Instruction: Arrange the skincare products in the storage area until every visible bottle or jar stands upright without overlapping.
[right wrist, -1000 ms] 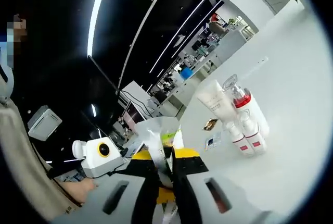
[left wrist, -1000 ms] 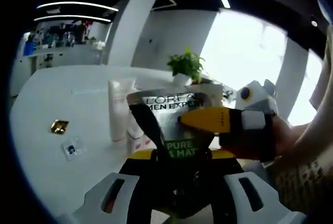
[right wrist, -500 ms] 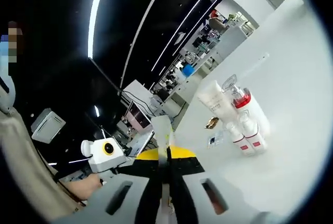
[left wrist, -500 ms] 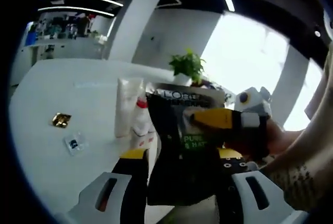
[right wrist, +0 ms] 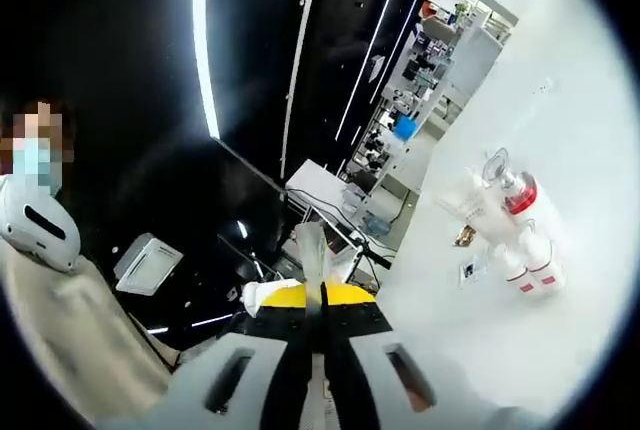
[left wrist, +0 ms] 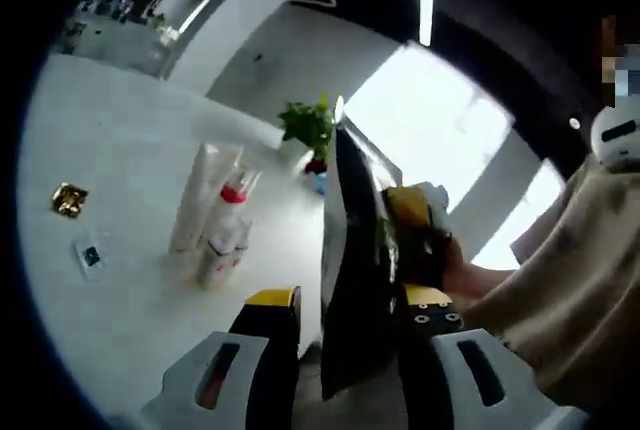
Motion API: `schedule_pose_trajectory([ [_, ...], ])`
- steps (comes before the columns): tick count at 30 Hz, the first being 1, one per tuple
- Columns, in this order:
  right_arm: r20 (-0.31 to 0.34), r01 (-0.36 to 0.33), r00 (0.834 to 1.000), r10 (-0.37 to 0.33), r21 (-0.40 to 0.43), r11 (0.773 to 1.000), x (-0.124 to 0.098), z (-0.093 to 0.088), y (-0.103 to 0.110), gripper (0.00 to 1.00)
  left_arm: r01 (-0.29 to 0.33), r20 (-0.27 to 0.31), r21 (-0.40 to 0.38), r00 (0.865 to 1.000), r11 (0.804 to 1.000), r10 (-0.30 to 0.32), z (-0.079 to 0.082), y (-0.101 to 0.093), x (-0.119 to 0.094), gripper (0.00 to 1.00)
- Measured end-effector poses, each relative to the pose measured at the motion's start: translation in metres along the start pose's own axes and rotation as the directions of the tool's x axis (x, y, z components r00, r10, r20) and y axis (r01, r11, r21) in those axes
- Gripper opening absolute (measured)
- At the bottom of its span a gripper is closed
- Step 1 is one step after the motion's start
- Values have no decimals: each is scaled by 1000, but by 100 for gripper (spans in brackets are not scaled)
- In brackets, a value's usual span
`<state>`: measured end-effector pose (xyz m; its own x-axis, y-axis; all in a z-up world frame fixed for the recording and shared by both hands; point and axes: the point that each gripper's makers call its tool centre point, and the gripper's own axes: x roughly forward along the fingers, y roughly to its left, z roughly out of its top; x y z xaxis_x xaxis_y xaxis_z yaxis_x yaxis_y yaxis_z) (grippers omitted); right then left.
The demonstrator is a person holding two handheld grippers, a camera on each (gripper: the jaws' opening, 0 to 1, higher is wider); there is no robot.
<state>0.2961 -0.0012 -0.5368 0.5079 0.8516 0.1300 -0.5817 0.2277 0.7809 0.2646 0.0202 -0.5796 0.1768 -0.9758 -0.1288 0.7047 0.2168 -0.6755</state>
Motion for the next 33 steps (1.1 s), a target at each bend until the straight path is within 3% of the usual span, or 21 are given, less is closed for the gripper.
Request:
schedule_pose_trajectory([
  [4, -43, 34, 998, -37, -55, 998, 0, 4, -8, 2, -14, 1, -26, 1000, 1000, 14, 2, 3, -5, 11],
  [7, -58, 58, 996, -61, -54, 997, 2, 4, -13, 3, 50, 43, -96, 998, 994, -46, 7, -10, -6, 2],
  [15, 8, 72, 997, -72, -56, 996, 3, 6, -17, 9, 107, 167, -170, 983, 980, -79, 13, -16, -9, 0],
  [23, 58, 29, 998, -32, 55, 998, 2, 0, -14, 9, 123, 216, -213, 973, 969, -76, 14, -16, -7, 0],
  [33, 98, 23, 995, -35, 126, 992, -5, -12, -13, 12, 128, 281, -238, 958, 963, -58, 26, -11, -5, 0],
])
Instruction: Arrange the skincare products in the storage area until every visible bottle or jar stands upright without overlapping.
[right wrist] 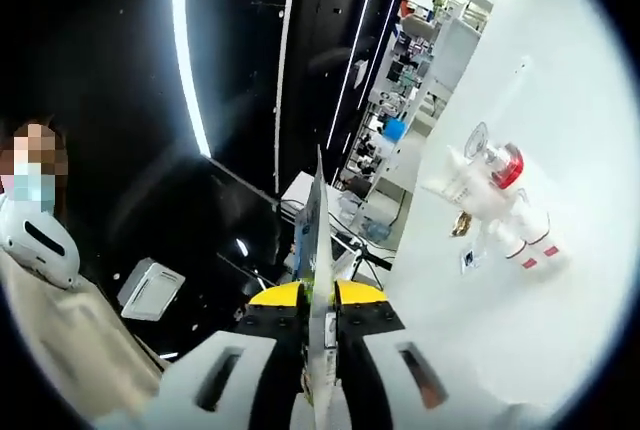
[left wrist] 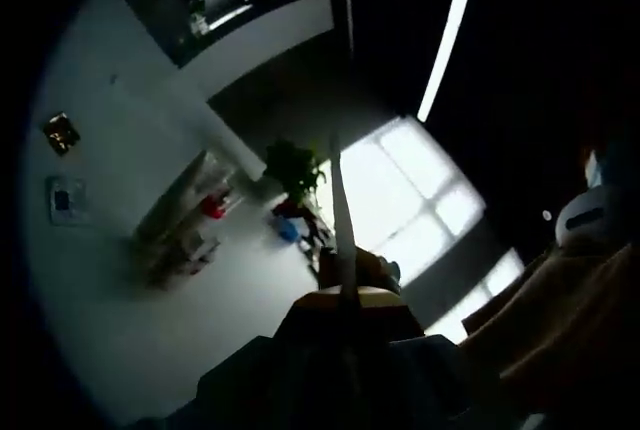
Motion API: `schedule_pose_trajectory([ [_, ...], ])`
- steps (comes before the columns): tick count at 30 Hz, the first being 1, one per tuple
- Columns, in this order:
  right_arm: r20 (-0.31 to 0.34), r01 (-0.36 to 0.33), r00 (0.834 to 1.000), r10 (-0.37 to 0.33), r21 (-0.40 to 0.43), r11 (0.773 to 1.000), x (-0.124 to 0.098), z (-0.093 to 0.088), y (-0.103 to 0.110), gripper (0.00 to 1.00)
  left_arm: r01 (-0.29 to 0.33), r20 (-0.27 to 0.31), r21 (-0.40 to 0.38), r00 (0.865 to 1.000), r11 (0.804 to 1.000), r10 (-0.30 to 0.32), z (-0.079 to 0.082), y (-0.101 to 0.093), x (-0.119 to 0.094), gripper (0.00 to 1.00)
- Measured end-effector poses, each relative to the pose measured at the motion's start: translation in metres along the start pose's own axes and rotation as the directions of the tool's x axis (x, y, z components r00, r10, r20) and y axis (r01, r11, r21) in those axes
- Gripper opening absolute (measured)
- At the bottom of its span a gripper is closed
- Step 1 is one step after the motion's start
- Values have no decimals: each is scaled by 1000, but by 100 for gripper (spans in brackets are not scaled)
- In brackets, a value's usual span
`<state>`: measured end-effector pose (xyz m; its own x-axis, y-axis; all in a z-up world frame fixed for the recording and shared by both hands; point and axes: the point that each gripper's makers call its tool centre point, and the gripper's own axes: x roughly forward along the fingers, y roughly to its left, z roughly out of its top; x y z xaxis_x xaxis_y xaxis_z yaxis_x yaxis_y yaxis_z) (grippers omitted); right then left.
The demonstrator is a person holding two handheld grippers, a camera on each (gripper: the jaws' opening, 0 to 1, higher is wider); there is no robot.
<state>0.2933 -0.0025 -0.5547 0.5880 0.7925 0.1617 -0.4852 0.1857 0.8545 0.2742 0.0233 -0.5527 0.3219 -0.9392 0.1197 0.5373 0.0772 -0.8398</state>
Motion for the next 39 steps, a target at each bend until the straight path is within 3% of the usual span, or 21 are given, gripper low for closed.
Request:
schedule_pose_trajectory([
  [4, -37, 4, 999, -4, 4, 1000, -2, -13, 1, 11, -7, 48, -27, 999, 1000, 9, 9, 4, -2, 0],
  [9, -27, -6, 1000, 7, 21, 1000, -1, -12, 5, 5, -23, 50, -33, 998, 999, 24, 10, 7, -3, 0],
  [14, -13, -47, 999, 47, 26, 999, 2, -7, 12, 2, 9, 83, -43, 997, 999, -5, 15, 3, -5, 0],
  [17, -3, -88, 996, 89, 73, 993, 0, -6, 18, 1, 32, 86, -31, 996, 999, -29, 15, -1, -6, 2],
  [20, 18, -96, 995, 94, 102, 990, -1, -5, 19, 1, 7, 35, -25, 999, 1000, -6, 1, 2, -7, 11],
  [23, 20, -81, 997, 79, 125, 989, -2, -7, 14, 1, -79, -14, 0, 997, 997, 79, -18, 16, -9, 29],
  [24, 7, -70, 998, 70, 127, 989, -1, -10, 12, 1, -92, -27, 9, 995, 996, 93, -25, 18, -11, 31],
  [28, -78, -7, 997, 14, 90, 996, 0, -27, 0, 1, -69, -35, 10, 997, 998, 70, -35, 10, -15, 11],
  [30, -78, -2, 997, 11, 118, 993, 1, -29, -2, 1, -93, -22, -9, 995, 996, 93, -36, 13, -19, 9],
  [34, -113, 61, 992, -50, 96, 994, 7, -40, -14, 1, -124, -4, -35, 992, 992, 124, -35, 19, -28, 0],
  [36, -132, 78, 989, -70, 61, 995, 8, -43, -18, 2, -149, -1, -62, 989, 987, 149, -36, 25, -31, 0],
  [39, -147, 95, 983, -107, -86, 992, 11, -46, -24, 6, -160, 19, -105, 987, 982, 162, -36, 29, -35, 0],
])
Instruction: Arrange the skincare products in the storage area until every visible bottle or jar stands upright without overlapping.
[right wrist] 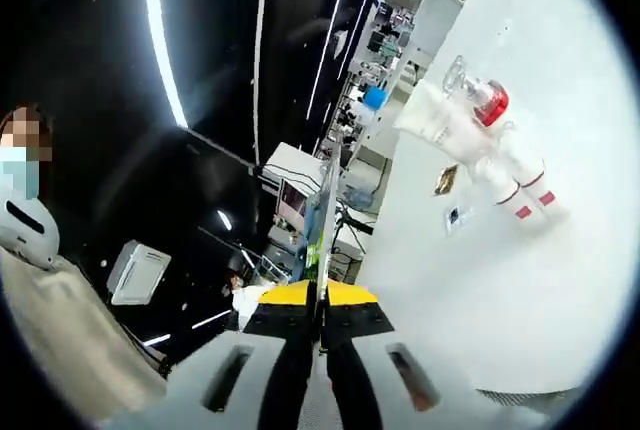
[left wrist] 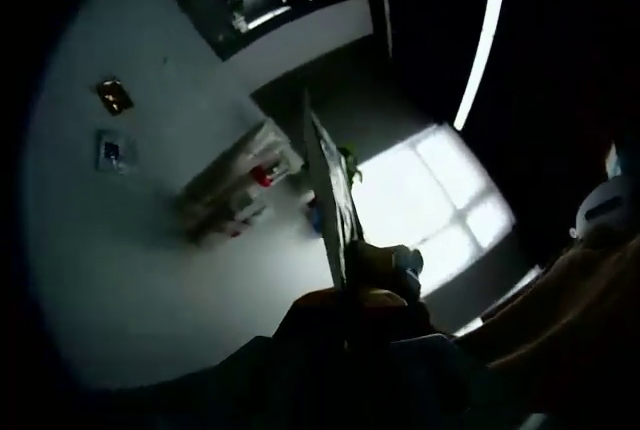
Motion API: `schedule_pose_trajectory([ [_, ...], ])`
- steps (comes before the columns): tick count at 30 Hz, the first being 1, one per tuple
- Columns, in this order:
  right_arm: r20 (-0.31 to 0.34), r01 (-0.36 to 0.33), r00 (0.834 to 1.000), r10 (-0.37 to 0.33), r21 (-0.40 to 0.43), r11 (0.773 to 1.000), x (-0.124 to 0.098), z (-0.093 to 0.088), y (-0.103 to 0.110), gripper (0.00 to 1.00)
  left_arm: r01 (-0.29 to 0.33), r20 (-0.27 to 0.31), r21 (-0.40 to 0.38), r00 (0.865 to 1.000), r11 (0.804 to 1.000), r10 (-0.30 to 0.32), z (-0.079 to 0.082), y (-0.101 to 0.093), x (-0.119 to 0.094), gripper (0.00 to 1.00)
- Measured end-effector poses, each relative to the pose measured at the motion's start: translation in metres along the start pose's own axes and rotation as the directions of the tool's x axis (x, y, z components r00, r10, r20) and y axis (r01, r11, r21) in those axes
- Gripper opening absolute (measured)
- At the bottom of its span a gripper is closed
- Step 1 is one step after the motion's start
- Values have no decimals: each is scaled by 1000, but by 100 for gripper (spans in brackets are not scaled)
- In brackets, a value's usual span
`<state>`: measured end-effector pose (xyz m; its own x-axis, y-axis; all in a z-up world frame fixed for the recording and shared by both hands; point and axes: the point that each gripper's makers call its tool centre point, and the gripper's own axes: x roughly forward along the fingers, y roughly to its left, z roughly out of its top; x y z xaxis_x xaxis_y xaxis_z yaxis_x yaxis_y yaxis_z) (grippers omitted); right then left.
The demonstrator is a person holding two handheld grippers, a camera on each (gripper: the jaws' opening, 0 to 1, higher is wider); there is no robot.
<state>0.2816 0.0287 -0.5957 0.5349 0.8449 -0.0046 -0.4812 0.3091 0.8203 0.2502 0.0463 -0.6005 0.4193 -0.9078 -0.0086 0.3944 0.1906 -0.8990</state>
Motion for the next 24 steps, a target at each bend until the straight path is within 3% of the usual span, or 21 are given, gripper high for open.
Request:
schedule_pose_trajectory([
  [2, 1, 19, 1000, -19, -73, 997, 1, 0, -4, 8, -8, 9, -21, 1000, 1000, 8, 0, 3, -1, 0],
  [6, 10, 28, 1000, -27, -132, 991, 0, 0, -5, 11, -8, 29, -60, 1000, 998, 10, 3, 6, -1, 0],
  [10, -16, 81, 996, -89, -272, 959, -3, -3, -18, 16, -35, 42, -108, 998, 994, 40, 6, 16, -3, 0],
  [18, -6, 126, 991, -137, -349, 929, -9, 1, -28, 34, -74, 55, -178, 995, 981, 86, 13, 36, -8, 0],
  [22, -2, 148, 987, -159, -366, 919, -12, 2, -33, 44, -112, 26, -195, 993, 974, 119, 8, 49, -7, 0],
  [24, -3, 166, 983, -182, -398, 902, -13, 2, -36, 50, -125, 14, -208, 991, 970, 131, 5, 54, -6, 0],
])
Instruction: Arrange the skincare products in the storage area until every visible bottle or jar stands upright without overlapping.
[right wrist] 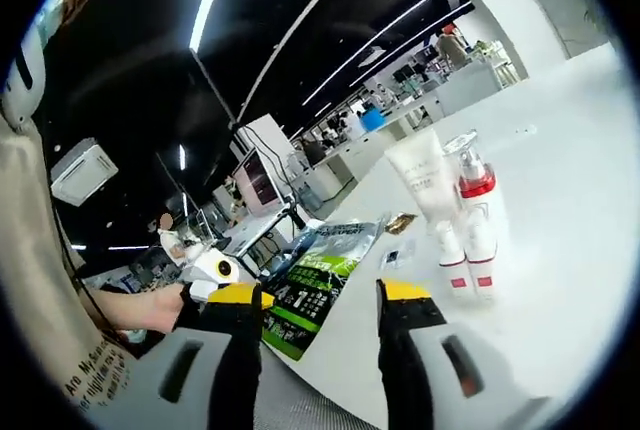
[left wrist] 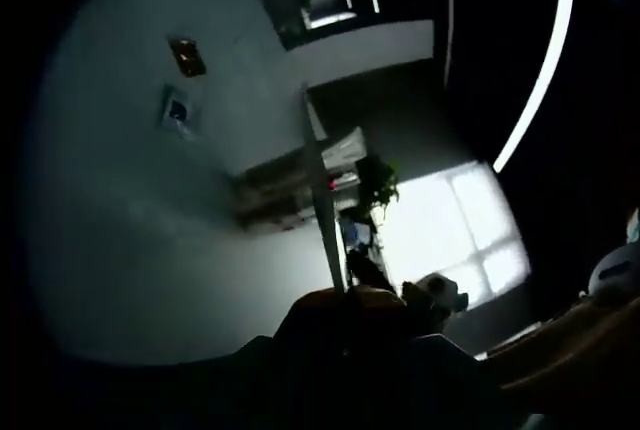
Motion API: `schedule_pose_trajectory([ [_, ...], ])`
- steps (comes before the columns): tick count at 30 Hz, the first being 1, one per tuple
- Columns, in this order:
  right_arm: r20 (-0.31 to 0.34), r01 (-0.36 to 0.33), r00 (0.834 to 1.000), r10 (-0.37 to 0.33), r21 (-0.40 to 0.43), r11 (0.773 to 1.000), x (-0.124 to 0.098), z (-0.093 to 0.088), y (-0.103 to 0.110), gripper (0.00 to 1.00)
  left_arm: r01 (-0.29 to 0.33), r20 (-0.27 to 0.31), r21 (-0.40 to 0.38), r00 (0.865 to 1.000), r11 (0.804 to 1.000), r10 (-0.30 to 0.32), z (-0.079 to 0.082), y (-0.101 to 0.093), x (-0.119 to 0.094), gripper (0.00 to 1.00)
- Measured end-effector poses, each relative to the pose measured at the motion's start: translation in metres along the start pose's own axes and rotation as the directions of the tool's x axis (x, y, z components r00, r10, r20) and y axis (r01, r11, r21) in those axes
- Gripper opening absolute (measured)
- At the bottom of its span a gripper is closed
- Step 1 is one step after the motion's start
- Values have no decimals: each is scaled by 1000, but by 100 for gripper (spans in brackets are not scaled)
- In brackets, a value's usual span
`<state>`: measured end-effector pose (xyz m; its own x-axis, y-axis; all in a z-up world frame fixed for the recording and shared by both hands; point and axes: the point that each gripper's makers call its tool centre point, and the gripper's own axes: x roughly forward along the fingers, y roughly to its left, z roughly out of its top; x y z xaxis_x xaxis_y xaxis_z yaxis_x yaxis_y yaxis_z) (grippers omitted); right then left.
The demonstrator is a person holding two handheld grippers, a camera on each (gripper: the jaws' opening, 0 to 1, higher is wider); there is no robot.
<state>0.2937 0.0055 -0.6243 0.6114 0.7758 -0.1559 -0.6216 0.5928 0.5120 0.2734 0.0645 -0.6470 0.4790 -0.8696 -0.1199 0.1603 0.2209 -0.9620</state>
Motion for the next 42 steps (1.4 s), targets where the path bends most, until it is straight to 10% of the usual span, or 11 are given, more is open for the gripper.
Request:
schedule_pose_trajectory([
  [12, -2, 96, 995, -97, -42, 994, -9, 2, -19, 82, -84, -72, -58, 994, 995, 80, -14, 36, 9, 0],
  [42, -12, 217, 976, -218, -44, 975, -23, -4, -42, 100, -201, -140, -204, 975, 958, 174, -19, 88, 20, 0],
])
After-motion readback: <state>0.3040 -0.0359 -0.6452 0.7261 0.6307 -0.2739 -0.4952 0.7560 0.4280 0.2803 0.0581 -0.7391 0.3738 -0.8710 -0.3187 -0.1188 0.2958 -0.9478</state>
